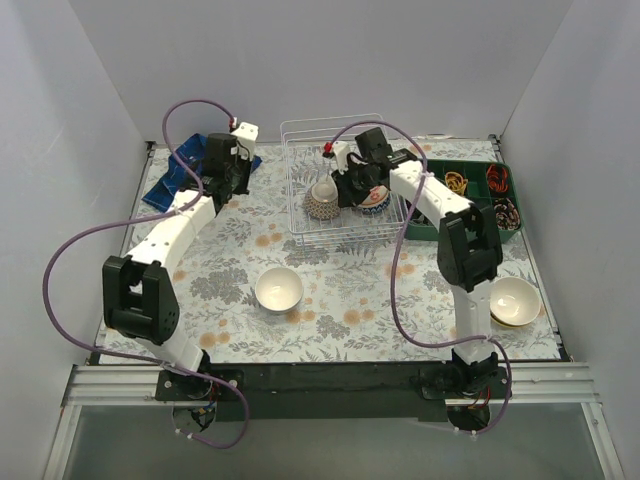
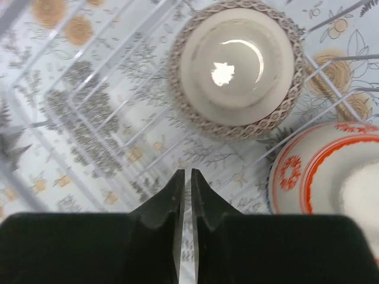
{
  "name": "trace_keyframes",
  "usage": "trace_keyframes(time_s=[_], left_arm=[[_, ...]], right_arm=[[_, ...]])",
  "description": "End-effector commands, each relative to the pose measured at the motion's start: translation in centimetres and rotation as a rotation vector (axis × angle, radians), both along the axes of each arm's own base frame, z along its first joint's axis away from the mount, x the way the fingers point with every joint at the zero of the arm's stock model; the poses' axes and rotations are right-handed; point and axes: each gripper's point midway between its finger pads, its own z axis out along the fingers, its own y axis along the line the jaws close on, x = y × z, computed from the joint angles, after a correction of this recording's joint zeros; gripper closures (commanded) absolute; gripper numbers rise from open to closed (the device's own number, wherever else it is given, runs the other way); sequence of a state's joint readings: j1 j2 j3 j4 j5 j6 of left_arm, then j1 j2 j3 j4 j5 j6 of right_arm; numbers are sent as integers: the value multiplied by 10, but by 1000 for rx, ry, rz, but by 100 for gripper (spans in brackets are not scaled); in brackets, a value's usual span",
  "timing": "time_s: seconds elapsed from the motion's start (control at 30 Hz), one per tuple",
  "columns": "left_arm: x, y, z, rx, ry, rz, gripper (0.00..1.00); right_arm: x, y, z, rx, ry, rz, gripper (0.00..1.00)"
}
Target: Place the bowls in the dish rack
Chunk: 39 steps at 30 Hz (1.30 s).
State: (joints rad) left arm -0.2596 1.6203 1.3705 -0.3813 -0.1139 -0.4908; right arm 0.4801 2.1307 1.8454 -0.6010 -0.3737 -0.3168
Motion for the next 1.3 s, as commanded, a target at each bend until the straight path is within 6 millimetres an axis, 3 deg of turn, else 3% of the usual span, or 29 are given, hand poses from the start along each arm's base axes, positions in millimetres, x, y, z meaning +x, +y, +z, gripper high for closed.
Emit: trace_keyframes(time_s=[0.0, 0.07, 0.1, 0.13, 0.2, 0.27, 0.33, 0.37, 0.43, 0.57, 0.6, 0.63, 0.77, 0.97, 1.13, 1.23, 1.27], left_arm=[[-17, 30, 56, -16, -131, 56, 82], [-29, 41, 58, -11, -133, 67, 58], [-33, 43, 57, -5, -134, 67, 46], [-41, 46, 46, 4, -113, 64, 43], [-54, 49, 52, 1, -130, 61, 35], [-69, 54, 48, -16, -104, 68, 32], [-83, 53, 61, -79, -113, 56, 31], [-92, 60, 61, -96, -89, 65, 31], [-106, 59, 73, -149, -97, 55, 29], [-138, 67, 68, -146, -23, 77, 28], [-144, 69, 67, -143, -21, 82, 28], [-155, 71, 79, -148, -65, 85, 28], [-184, 87, 80, -137, -73, 138, 27], [-212, 94, 69, -114, -65, 156, 27], [-218, 102, 68, -128, -70, 193, 27], [-219, 103, 64, -130, -66, 199, 27], [-219, 103, 65, -131, -67, 200, 27]], right_arm=[[-45, 10, 92, 179, -109, 163, 77], [-69, 14, 96, 203, -113, 242, 70], [-83, 17, 112, 227, -162, 316, 63], [-102, 21, 106, 222, -153, 379, 60], [-125, 26, 116, 223, -210, 478, 53], [-157, 38, 106, 212, -196, 569, 51], [-181, 45, 102, 191, -221, 653, 51], [-207, 55, 93, 174, -205, 726, 50], [-240, 69, 85, 131, -243, 848, 50], [-285, 78, 56, 40, -286, 1012, 48], [-288, 80, 47, 15, -288, 1019, 48], [-297, 84, 44, 11, -286, 1043, 48], [-304, 98, 31, -26, -306, 1071, 48], [-291, 116, 10, -91, -332, 1048, 48], [-277, 129, -10, -136, -330, 1026, 49], [-271, 135, -15, -155, -332, 1017, 58], [-271, 134, -15, -161, -324, 1014, 69]])
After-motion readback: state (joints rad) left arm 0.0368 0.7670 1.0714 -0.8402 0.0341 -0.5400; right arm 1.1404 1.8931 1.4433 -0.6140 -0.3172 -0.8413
